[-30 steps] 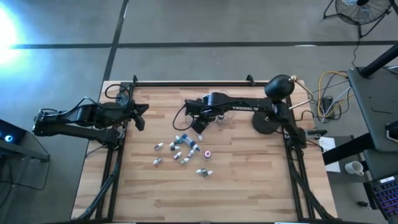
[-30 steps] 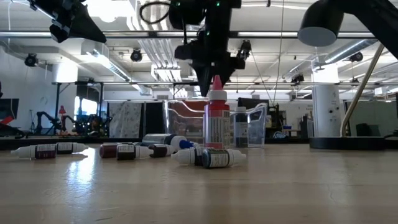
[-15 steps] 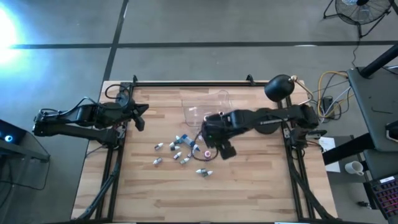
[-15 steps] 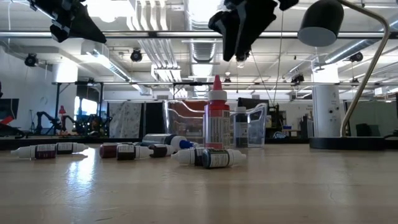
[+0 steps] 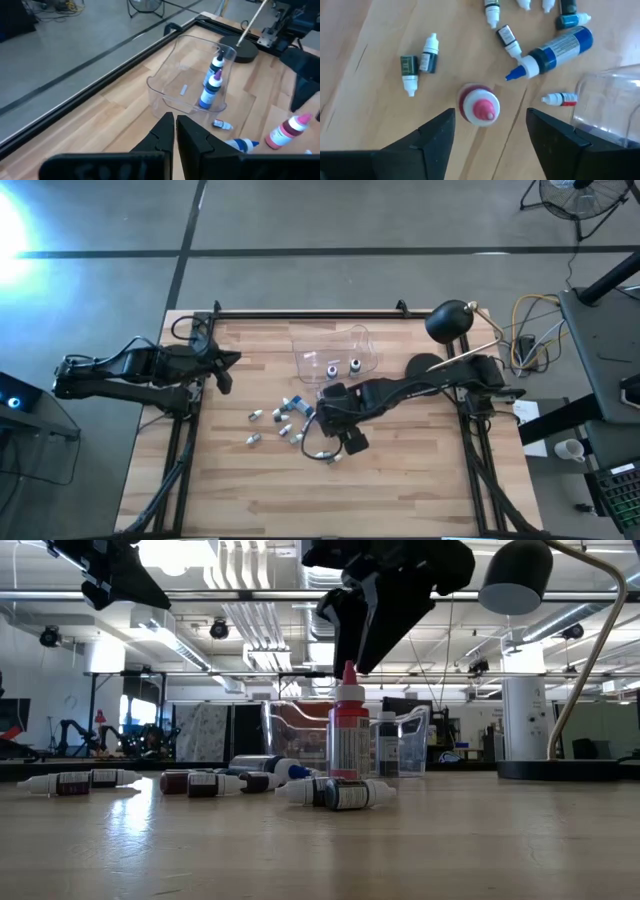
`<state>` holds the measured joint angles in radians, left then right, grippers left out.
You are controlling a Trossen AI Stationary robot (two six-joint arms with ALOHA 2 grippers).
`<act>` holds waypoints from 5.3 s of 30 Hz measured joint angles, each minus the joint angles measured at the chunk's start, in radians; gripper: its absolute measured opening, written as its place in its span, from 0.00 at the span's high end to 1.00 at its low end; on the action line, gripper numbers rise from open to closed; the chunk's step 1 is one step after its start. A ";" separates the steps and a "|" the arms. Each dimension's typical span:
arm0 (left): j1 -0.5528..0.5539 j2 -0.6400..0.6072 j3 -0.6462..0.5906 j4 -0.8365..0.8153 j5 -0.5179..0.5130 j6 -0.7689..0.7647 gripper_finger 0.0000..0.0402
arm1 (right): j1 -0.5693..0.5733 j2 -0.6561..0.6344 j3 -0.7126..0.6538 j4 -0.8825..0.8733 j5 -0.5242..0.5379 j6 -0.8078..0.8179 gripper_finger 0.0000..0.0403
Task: Pick & Place food coloring
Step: Put the large pink food coloring bottle into the transparent bin, then put the large blue food coloring bottle into the transparent bin
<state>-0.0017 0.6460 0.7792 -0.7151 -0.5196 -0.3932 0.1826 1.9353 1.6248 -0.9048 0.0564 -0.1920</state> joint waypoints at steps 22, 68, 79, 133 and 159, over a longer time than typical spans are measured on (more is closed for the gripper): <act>0.000 0.003 0.000 -0.028 0.003 0.001 1.00 | 0.000 0.045 0.015 0.005 -0.002 0.128 0.51; 0.000 0.003 0.000 -0.026 0.003 0.001 1.00 | -0.400 0.168 0.493 -0.251 0.283 0.596 0.76; 0.000 0.003 0.000 -0.026 0.003 0.000 1.00 | -0.466 0.312 0.501 -0.210 0.178 0.523 0.76; -0.008 0.682 0.144 0.432 0.404 0.666 1.00 | 0.146 -0.432 -0.091 -0.369 0.342 1.077 0.45; -0.004 0.851 0.460 0.104 0.469 0.603 0.76 | 0.157 -0.457 -0.100 -0.376 0.455 0.893 0.44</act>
<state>-0.0061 1.4974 1.2392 -0.6113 -0.0505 0.2100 0.3401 1.4779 1.5253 -1.2808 0.5117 0.7008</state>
